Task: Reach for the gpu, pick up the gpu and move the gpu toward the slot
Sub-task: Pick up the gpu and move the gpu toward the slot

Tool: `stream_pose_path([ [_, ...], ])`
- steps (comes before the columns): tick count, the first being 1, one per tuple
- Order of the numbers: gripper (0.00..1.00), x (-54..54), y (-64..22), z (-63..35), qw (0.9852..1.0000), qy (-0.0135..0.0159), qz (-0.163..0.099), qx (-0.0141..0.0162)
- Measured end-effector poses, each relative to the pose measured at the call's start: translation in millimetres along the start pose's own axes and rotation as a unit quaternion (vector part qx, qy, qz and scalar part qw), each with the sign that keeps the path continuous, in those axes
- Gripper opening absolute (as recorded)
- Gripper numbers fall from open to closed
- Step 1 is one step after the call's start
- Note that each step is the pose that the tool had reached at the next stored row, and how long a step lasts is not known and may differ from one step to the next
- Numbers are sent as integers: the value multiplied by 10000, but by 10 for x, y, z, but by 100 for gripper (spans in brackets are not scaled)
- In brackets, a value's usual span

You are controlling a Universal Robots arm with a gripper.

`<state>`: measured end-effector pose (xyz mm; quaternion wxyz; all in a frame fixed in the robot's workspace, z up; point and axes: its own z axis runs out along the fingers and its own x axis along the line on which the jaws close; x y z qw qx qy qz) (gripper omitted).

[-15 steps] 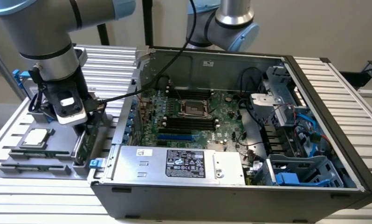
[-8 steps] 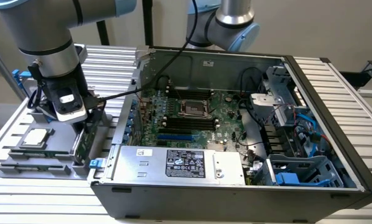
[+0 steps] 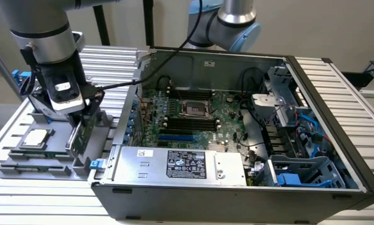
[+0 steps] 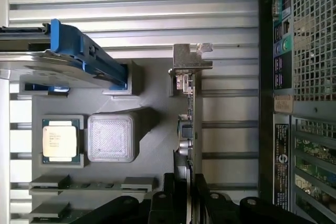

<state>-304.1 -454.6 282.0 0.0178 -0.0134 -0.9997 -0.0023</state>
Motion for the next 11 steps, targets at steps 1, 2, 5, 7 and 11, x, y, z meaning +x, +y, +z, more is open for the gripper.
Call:
stream_pose_path([
  [1, 26, -4, 0, -45, 10000, 6, 0, 0],
  [2, 26, -9, 1, -90, 10000, 10, 0, 0],
  [5, 26, -27, 2, -226, 10000, 14, 0, 0],
  [7, 26, -37, 3, -316, 10000, 14, 0, 0],
  [11, 26, -58, 4, -501, 10000, 15, 0, 0],
])
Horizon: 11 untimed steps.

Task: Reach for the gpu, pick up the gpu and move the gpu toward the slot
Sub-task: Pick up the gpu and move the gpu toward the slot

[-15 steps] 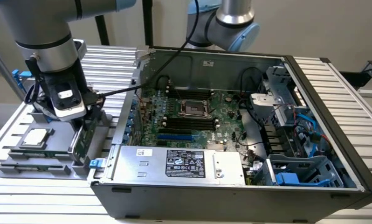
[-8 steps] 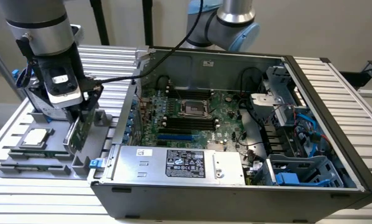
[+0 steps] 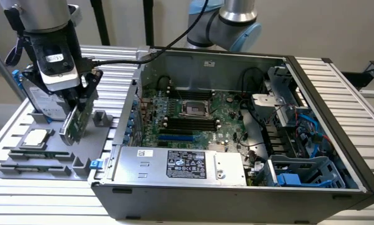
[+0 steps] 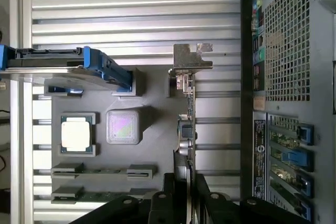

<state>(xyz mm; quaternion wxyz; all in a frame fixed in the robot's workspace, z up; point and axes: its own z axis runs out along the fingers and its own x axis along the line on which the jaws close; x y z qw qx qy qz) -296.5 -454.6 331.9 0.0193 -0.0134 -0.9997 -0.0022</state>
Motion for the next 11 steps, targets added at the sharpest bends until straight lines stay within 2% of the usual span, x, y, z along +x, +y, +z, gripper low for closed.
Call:
stream_pose_path([
  [7, 26, -77, 3, -322, 10000, 0, 0, -1],
  [11, 26, -200, 1, -507, 10000, 2, 0, 0],
])
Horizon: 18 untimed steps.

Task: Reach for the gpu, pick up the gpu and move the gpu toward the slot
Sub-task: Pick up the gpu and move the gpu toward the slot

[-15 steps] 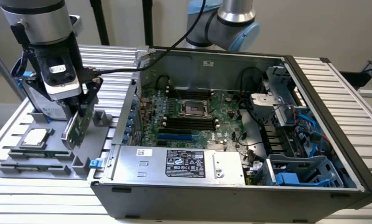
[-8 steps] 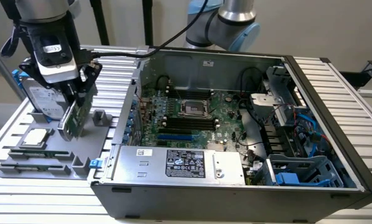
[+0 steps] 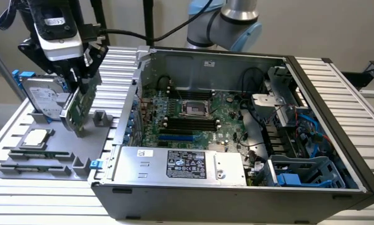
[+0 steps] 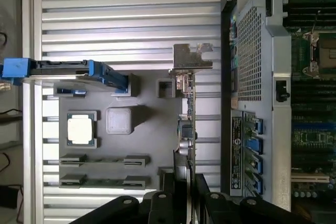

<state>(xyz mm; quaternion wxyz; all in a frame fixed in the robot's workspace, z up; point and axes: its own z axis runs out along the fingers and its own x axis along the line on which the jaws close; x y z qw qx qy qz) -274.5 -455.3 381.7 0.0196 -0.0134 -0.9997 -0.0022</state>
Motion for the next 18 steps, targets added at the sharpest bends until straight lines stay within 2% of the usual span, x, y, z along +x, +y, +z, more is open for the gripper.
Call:
stream_pose_path([
  [10, 26, -439, -27, -455, 10000, 24, -1, -14],
  [13, 26, -576, -23, -500, 10000, 27, -1, -17],
  [18, 26, -800, -17, -521, 10000, 29, -1, -27],
])
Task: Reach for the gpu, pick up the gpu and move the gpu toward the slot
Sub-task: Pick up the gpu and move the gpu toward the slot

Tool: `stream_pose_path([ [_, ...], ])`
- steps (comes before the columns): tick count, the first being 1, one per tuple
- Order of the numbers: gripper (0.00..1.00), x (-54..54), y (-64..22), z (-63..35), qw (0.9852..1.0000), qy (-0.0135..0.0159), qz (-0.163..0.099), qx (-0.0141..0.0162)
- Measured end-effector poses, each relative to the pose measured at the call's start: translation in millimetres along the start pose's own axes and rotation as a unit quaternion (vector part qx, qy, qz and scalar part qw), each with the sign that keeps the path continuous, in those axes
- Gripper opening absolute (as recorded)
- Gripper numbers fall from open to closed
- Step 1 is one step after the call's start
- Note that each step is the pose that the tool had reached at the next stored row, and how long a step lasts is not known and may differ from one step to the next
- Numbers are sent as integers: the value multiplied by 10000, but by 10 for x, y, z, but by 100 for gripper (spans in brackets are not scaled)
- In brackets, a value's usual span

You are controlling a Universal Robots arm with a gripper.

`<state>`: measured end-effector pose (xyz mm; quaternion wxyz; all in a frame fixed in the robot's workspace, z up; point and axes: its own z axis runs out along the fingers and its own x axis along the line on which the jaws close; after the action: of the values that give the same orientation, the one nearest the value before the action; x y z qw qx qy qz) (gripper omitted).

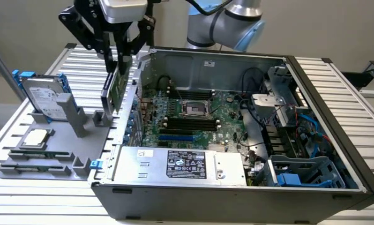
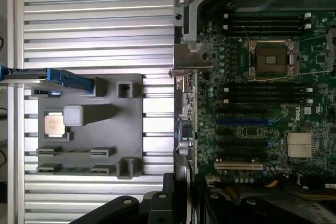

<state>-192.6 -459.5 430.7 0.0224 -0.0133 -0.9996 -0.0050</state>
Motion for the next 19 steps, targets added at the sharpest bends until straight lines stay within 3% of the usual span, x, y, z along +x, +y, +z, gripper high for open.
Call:
stream_pose_path([
  [10, 26, -455, 12, -23, 10000, 1, -2, -37],
  [19, 26, -863, 26, -29, 10000, 1, -2, -44],
])
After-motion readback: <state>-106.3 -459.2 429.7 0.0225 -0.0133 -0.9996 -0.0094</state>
